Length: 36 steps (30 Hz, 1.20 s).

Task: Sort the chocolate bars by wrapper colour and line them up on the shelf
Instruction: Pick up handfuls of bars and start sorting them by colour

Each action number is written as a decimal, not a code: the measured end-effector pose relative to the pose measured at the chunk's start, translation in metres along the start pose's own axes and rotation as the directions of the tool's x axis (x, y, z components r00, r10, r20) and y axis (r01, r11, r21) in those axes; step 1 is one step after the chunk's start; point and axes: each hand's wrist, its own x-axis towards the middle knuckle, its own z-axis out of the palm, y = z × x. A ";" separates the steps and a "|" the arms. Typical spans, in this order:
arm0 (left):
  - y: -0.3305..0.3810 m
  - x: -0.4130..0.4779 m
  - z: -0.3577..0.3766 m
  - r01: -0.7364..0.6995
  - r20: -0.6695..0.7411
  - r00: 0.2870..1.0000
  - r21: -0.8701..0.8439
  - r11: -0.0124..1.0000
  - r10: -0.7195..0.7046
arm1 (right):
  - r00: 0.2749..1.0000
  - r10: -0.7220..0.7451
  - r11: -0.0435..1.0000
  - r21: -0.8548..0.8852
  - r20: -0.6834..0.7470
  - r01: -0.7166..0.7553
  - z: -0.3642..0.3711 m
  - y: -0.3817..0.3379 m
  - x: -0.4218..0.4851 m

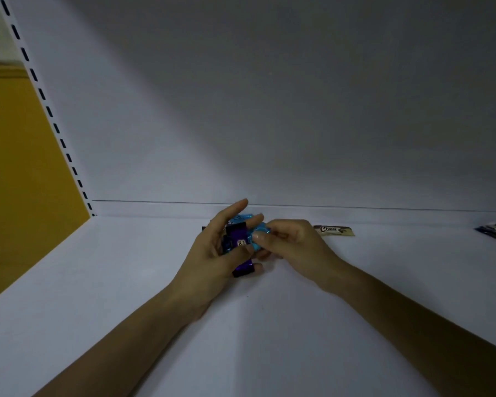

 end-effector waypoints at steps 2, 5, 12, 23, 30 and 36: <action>0.000 0.000 -0.002 -0.010 -0.009 1.000 0.032 0.999 0.010 | 1.000 -0.016 1.000 -0.016 0.014 0.016 -0.002 0.001 0.001; -0.001 0.003 -0.002 0.021 -0.057 0.998 0.084 0.996 -0.016 | 0.999 0.002 0.999 0.045 -0.042 0.000 -0.005 0.001 0.001; -0.001 0.002 -0.002 -0.004 -0.237 0.969 0.238 0.971 0.062 | 0.938 0.004 0.999 0.048 -0.346 0.014 -0.005 0.000 0.001; 0.007 0.003 -0.006 -0.117 -0.408 0.904 0.042 0.992 0.124 | 0.994 -0.094 0.500 -0.860 0.063 0.102 0.013 0.013 0.007; 0.009 0.004 -0.003 -0.079 -0.337 0.938 0.037 0.996 0.086 | 0.992 -0.057 0.997 -0.055 -0.114 0.051 0.019 -0.011 0.003; 0.017 0.009 -0.017 -0.070 -0.571 0.820 -0.023 0.997 0.044 | 0.879 -0.028 0.998 -0.061 -0.477 -0.001 -0.007 -0.006 0.010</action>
